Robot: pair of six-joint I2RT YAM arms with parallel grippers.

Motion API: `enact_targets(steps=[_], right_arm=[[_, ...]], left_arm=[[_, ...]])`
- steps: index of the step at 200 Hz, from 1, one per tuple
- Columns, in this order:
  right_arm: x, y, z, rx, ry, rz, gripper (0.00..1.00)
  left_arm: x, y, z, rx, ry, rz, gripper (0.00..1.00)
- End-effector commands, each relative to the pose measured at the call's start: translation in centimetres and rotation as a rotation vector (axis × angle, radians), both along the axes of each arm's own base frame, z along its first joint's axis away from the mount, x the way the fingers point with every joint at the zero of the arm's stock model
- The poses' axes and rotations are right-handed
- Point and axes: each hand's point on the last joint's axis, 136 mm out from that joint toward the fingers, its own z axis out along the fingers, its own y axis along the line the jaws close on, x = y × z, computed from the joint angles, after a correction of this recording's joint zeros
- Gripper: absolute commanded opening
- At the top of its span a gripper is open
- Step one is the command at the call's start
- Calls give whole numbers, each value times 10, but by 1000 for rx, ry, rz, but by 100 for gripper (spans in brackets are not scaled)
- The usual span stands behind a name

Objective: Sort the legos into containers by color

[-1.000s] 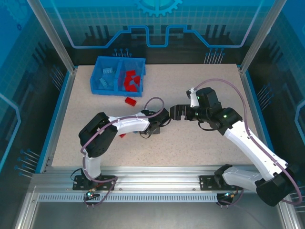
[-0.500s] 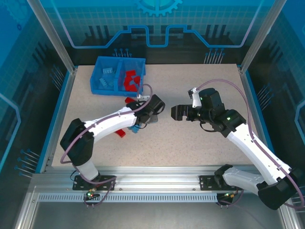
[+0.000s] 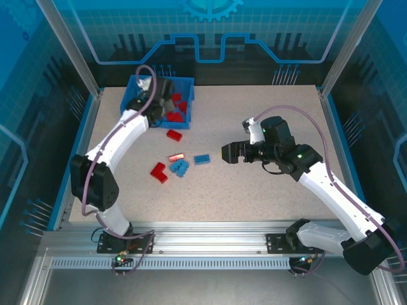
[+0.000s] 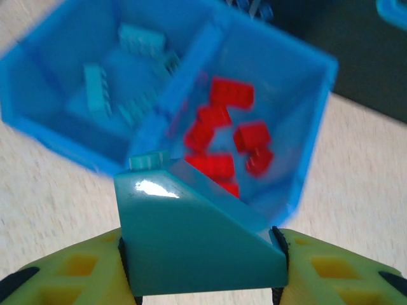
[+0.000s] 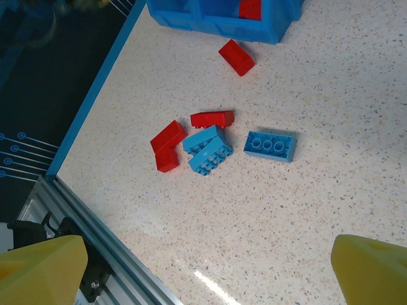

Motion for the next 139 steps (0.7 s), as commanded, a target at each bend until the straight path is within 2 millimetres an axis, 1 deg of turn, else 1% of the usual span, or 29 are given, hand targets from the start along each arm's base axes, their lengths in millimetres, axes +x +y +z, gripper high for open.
enact_targets(steps=[1, 13, 21, 24, 28, 32, 38, 55, 58, 61, 63, 67, 82, 95, 109, 127, 139], right_arm=[[0, 4, 16, 12, -47, 16, 100], [-1, 3, 17, 10, -48, 14, 100], [-2, 2, 17, 9, -48, 13, 100], [-2, 2, 18, 10, -49, 12, 100], [-3, 1, 18, 9, -49, 11, 100], [-3, 1, 18, 8, -49, 12, 100], [-4, 0, 20, 6, -54, 9, 100], [-6, -4, 23, 2, -65, -3, 100], [-7, -5, 23, 1, -67, -6, 100], [-7, -6, 23, 1, -68, -8, 100], [-8, -6, 24, 1, -70, -9, 100], [-8, -7, 25, 1, -72, -11, 100], [-10, -10, 26, -2, -77, -23, 100], [-12, -13, 27, -5, -83, -29, 100], [-12, -14, 28, -5, -86, -35, 100], [-10, -13, 29, -1, -88, -32, 100], [-9, -10, 29, 1, -86, -27, 100]], left_arm=[[35, 33, -7, -9, -2, 27, 46], [54, 49, -22, -59, 26, 51, 45], [67, 59, -27, -105, 39, 65, 46], [72, 62, -33, -123, 53, 68, 45], [78, 67, -33, -146, 56, 77, 45], [84, 71, -42, -165, 75, 87, 45], [92, 79, -47, -197, 84, 102, 46], [117, 90, -71, -294, 118, 111, 47], [121, 92, -70, -306, 113, 114, 47], [124, 93, -76, -318, 124, 115, 49], [127, 95, -73, -324, 116, 114, 49], [131, 97, -79, -336, 125, 117, 50], [141, 103, -88, -377, 137, 125, 55], [146, 107, -89, -396, 129, 126, 59], [146, 108, -83, -387, 114, 118, 64], [142, 106, -69, -385, 102, 94, 66], [137, 104, -57, -384, 89, 83, 69]])
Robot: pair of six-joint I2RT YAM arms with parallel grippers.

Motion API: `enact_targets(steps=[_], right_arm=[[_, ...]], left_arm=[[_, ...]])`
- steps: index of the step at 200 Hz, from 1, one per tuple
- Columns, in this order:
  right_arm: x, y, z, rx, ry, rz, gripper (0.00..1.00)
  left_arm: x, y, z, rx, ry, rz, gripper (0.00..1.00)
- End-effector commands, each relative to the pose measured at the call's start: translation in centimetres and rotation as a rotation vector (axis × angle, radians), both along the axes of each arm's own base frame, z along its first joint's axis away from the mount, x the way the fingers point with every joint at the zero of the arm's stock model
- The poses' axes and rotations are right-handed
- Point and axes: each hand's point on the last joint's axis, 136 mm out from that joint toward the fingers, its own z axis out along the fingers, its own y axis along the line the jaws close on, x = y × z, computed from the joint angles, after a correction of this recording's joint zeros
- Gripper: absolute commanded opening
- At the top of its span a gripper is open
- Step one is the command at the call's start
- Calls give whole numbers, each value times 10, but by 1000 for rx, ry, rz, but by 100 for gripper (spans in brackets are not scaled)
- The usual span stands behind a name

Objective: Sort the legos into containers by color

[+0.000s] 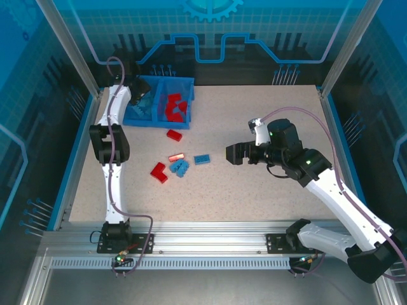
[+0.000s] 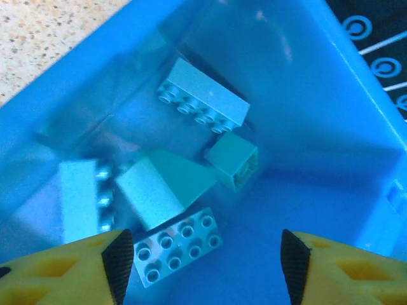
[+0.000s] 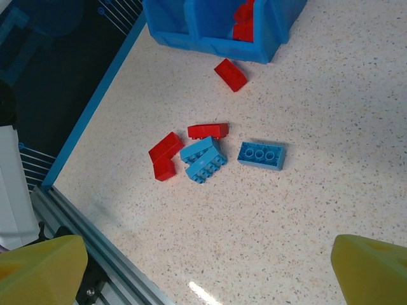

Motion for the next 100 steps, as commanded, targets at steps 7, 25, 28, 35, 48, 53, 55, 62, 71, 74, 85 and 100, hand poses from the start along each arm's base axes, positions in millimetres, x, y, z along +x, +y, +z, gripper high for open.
enact_targets(steps=[7, 25, 28, 35, 48, 53, 55, 62, 71, 74, 85, 100], right_arm=[[1, 5, 11, 4, -23, 14, 100], [4, 9, 9, 6, -14, 25, 100], [4, 10, 9, 6, -14, 27, 100], [5, 10, 8, 5, -10, 27, 100], [9, 11, 5, 1, -6, 19, 100], [10, 11, 5, 0, -8, 14, 100], [10, 11, 5, 1, -6, 12, 100], [13, 11, 4, 0, -8, 1, 100], [16, 9, 3, -5, -12, -16, 100], [17, 9, 2, -6, -12, -22, 100], [21, 6, 1, -16, -16, -44, 100], [24, 2, -1, -29, -20, -70, 100]], left_arm=[[-12, -16, 63, -36, -86, -52, 71], [-25, -19, 86, -36, -109, -59, 71], [-29, -20, 88, -38, -109, -61, 71], [-37, -24, 104, -42, -133, -67, 71], [-57, -36, 126, -52, -167, -83, 70], [-67, -42, 132, -53, -177, -92, 70], [-71, -45, 134, -52, -181, -98, 70], [-85, -57, 142, -45, -196, -121, 70], [-105, -72, 150, -29, -212, -152, 70], [-112, -78, 155, -20, -223, -162, 70], [-139, -98, 156, 12, -228, -194, 70], [-172, -134, 156, 59, -247, -258, 70]])
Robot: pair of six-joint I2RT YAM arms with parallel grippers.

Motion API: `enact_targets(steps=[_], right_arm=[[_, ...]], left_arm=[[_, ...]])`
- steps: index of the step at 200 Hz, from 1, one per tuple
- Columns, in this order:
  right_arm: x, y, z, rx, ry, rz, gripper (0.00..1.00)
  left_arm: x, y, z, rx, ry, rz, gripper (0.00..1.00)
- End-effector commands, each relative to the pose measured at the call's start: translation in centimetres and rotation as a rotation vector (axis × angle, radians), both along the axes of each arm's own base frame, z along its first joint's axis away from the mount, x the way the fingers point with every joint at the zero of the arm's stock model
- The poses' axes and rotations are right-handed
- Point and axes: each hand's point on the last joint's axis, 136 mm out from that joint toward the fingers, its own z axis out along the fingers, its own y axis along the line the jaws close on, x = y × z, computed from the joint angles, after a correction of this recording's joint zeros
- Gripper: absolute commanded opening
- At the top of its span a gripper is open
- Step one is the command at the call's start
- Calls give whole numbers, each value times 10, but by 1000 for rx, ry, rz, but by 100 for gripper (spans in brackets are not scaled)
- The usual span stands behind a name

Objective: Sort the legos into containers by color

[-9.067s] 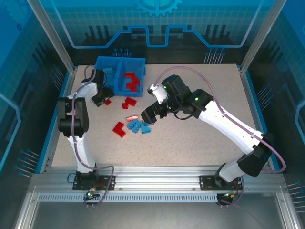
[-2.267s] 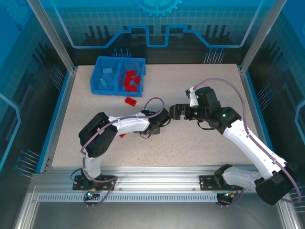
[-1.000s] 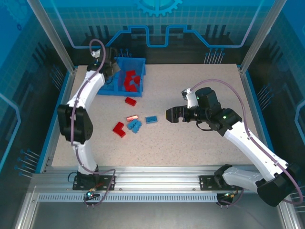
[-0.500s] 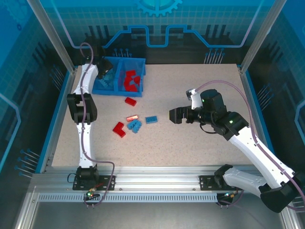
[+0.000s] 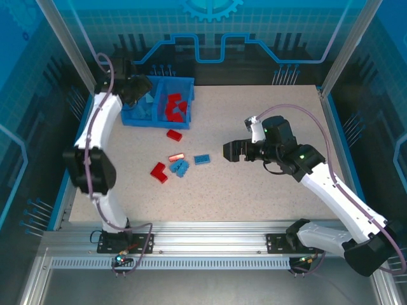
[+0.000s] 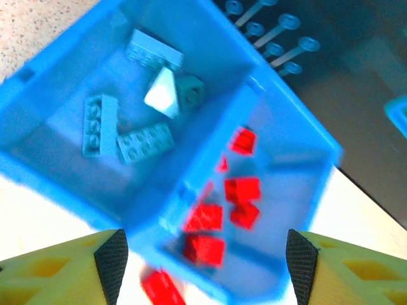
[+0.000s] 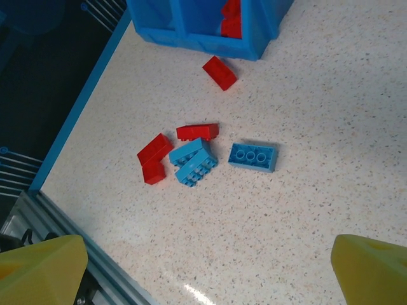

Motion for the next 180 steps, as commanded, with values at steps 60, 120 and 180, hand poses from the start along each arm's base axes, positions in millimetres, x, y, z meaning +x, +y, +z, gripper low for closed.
enact_targets(steps=[60, 120, 180], right_arm=[[12, -17, 3, -13, -43, -113, 100], [8, -26, 0, -12, -29, -134, 100], [3, -38, 2, -18, -43, -157, 100]], left_arm=[[-127, -160, -83, 227, 134, -301, 71], [-140, -199, -173, 302, 306, -306, 81], [-127, -215, -222, 346, 389, -338, 84]])
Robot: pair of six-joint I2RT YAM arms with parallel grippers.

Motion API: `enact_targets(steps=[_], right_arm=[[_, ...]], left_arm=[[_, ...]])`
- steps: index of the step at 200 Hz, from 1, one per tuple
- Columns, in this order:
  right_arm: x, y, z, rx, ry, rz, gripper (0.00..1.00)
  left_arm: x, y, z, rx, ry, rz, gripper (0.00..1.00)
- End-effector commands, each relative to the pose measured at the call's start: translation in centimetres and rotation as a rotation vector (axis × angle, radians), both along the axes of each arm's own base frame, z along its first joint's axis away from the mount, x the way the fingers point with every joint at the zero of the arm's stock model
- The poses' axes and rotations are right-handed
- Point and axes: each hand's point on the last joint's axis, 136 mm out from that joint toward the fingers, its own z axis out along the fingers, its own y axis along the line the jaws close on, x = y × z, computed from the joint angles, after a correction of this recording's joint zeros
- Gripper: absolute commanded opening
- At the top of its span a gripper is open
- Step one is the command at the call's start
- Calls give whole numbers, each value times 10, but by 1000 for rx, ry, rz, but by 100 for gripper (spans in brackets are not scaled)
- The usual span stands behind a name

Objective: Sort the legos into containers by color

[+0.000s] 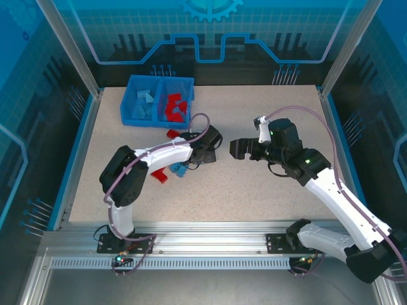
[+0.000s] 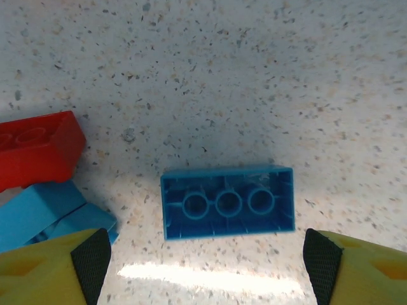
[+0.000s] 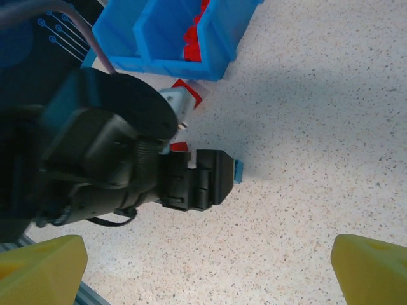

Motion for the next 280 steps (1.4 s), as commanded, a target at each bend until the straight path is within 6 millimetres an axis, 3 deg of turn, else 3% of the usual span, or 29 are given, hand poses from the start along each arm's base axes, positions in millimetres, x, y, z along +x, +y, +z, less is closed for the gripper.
enact_targets(steps=[1, 23, 55, 115, 149, 181, 241, 280], right_arm=[[-3, -11, 1, -1, -6, -32, 100], [-3, -12, -2, 2, 2, -35, 100], [-3, -12, -3, 2, 6, -34, 100], [-2, -13, -2, 4, 10, -39, 100], [-3, -14, -1, 9, 8, -46, 100], [-3, -15, 0, 16, 7, -50, 100], [-5, -16, 3, 23, 5, -61, 100], [-6, -18, 3, 26, 3, -66, 100]], left_arm=[[10, -12, -4, -25, -6, -2, 84], [11, -26, -17, -82, 13, -23, 88], [11, -23, -35, -41, 47, -6, 89], [6, -18, -50, -3, 84, -9, 63], [5, -16, -55, 32, 114, -32, 56], [12, -17, -36, 48, 77, -66, 50], [35, -24, 38, 13, -72, -96, 46], [46, -13, 79, 9, -155, -81, 46]])
